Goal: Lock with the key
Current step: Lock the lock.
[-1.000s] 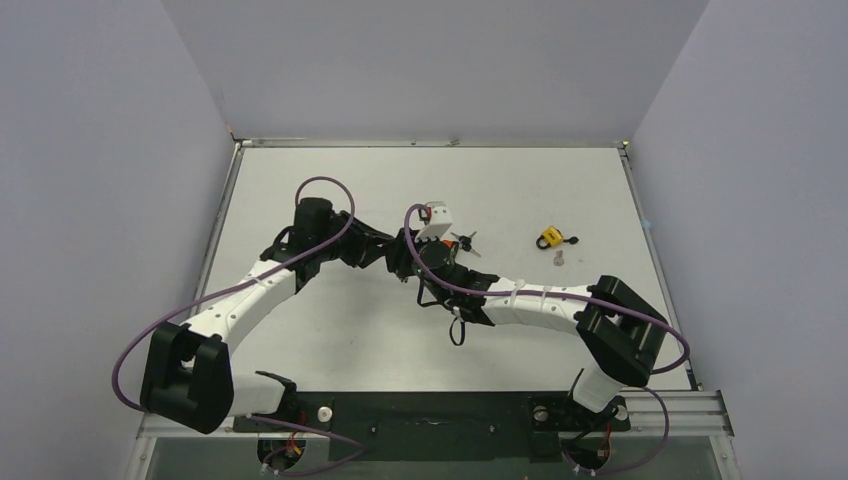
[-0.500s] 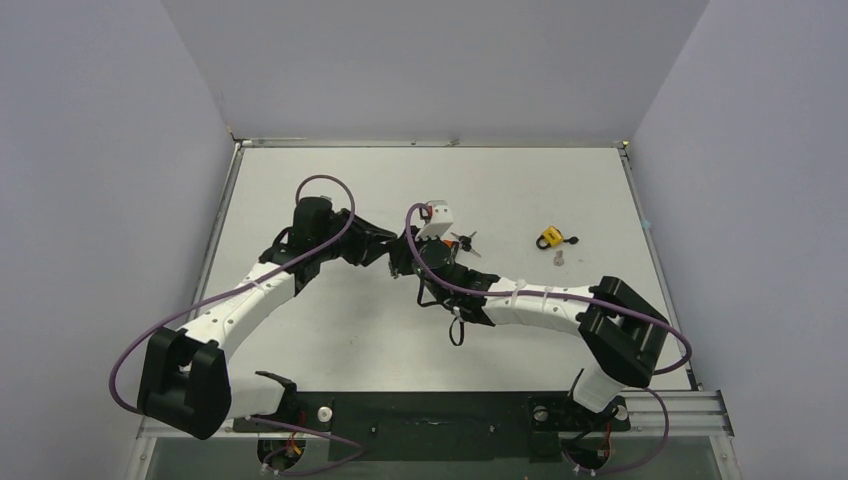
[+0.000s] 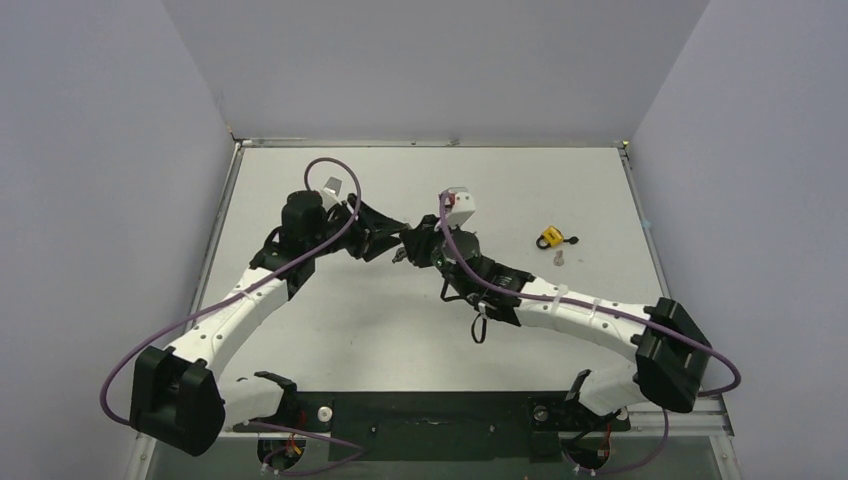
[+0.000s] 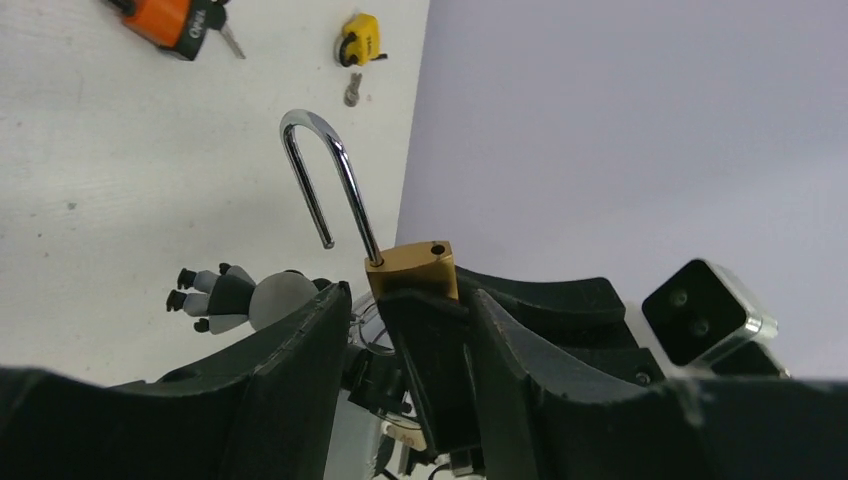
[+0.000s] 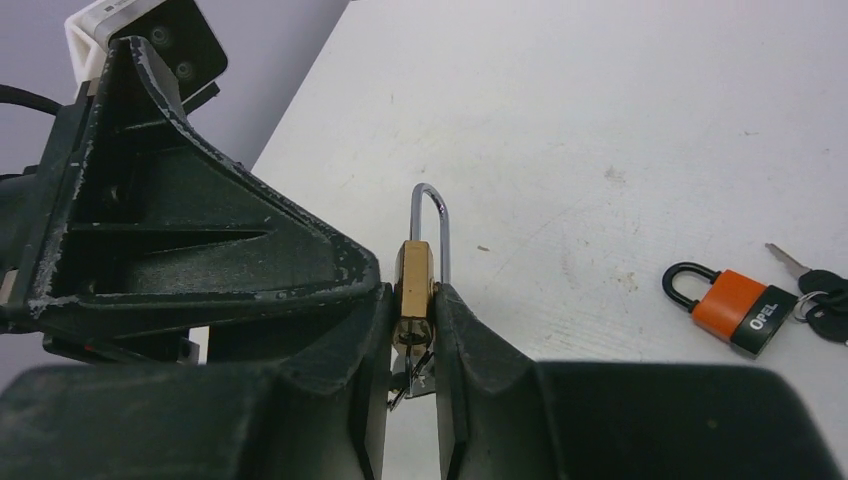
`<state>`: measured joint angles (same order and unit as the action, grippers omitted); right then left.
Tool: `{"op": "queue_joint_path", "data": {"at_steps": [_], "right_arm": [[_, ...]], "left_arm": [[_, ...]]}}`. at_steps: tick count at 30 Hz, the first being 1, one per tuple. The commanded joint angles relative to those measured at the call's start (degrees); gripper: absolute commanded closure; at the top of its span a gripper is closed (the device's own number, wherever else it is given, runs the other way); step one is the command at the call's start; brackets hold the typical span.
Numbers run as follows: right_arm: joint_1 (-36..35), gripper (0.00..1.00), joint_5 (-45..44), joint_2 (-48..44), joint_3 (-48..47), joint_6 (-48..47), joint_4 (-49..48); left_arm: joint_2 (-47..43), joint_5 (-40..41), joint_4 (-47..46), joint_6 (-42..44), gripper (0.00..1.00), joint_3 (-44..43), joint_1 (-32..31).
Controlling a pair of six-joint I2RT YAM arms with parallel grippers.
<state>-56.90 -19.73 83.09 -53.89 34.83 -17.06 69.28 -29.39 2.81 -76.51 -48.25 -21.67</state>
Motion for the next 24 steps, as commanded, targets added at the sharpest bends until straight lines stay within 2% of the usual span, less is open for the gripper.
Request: {"op": "queue_joint_path", "data": {"at_steps": [1,4,7,14,17,24], "right_arm": [[3.82,1.0,6.05,-8.73,-0.74,-1.08,2.53],[7.48,1.0,14.88,-13.42,-0.31,-1.02,6.1],[8.91,1.0,19.63,-17.67,0.01,-3.15,9.82],[8.73,1.0,30.04,-26.17,-0.7,-8.36,19.32],[7.83,1.0,32.43,-27.44,-1.76,-9.5,21.98],[4.62,1.0,30.47,-27.95,-4.04,-12.22,26.8]], "left_arm": [[-4.51,-6.97,-0.93,7.72,0.56,-4.9,-0.15],[-6.03,-7.19,2.68,10.41,0.52,-6.79,0.65],[-7.54,-8.19,3.19,8.66,0.51,-7.11,1.62],[-11.77,-9.26,-6.1,-5.52,0.49,-0.36,1.78],[-13.62,-8.94,-7.37,-9.72,0.49,0.68,1.61],[-15.98,-8.03,-10.17,-14.87,0.5,2.63,-0.52]]}}
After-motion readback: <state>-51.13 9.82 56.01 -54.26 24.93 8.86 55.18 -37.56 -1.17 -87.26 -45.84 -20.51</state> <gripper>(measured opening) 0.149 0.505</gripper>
